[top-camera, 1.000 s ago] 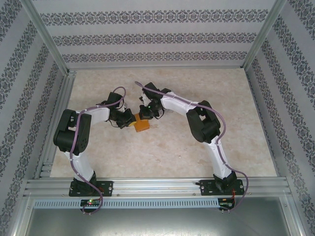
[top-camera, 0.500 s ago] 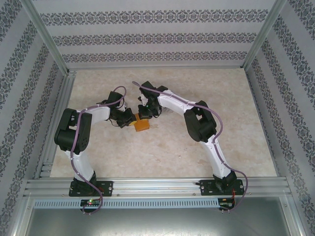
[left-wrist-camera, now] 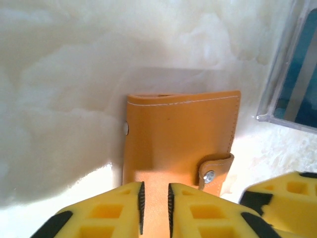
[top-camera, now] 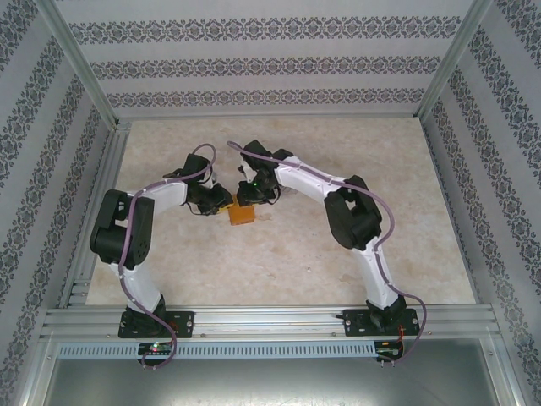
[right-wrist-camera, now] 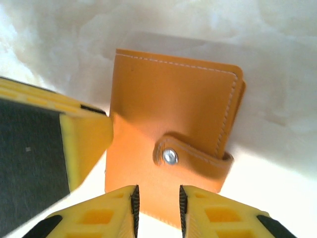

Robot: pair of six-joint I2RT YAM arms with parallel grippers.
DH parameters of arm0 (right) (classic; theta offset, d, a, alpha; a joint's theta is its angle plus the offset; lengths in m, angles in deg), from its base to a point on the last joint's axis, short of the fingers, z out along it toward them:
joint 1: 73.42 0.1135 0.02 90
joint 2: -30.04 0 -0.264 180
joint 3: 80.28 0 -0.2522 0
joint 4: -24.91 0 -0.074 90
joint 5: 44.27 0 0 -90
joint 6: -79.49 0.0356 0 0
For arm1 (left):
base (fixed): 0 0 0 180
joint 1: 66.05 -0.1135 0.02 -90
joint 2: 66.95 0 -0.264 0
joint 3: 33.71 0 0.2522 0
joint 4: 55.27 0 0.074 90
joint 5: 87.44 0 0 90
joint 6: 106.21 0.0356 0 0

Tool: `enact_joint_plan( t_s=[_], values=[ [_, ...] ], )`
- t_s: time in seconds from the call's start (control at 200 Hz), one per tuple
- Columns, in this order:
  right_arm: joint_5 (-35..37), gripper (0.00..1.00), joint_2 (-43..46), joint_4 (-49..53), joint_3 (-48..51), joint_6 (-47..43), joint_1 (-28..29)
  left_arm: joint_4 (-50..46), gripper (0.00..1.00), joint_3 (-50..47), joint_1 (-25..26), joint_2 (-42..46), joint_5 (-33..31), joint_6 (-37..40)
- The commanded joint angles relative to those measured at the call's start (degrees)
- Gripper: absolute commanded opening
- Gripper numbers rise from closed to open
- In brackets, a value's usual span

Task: Put the credit cards into the card holder
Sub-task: Close the button on the card holder, then reset both arms

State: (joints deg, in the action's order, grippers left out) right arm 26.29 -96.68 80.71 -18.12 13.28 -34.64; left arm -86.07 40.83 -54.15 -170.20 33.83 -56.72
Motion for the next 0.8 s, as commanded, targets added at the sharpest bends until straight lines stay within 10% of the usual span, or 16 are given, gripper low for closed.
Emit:
enact_joint_plan(
  t_s=[0.0,0.794],
  values=[
    [3.6,0.31,7.3,-3.8,3.0,-1.7,0.1,-2.3,0.25,1.3,-0.3,4.5,-3.0,2.1],
    [30.7,0.43,53.1,-16.4,37.9,-16.9,-4.9,-9.5,0.36,-1.0,-1.8,32.9,-32.1,8.4]
  ],
)
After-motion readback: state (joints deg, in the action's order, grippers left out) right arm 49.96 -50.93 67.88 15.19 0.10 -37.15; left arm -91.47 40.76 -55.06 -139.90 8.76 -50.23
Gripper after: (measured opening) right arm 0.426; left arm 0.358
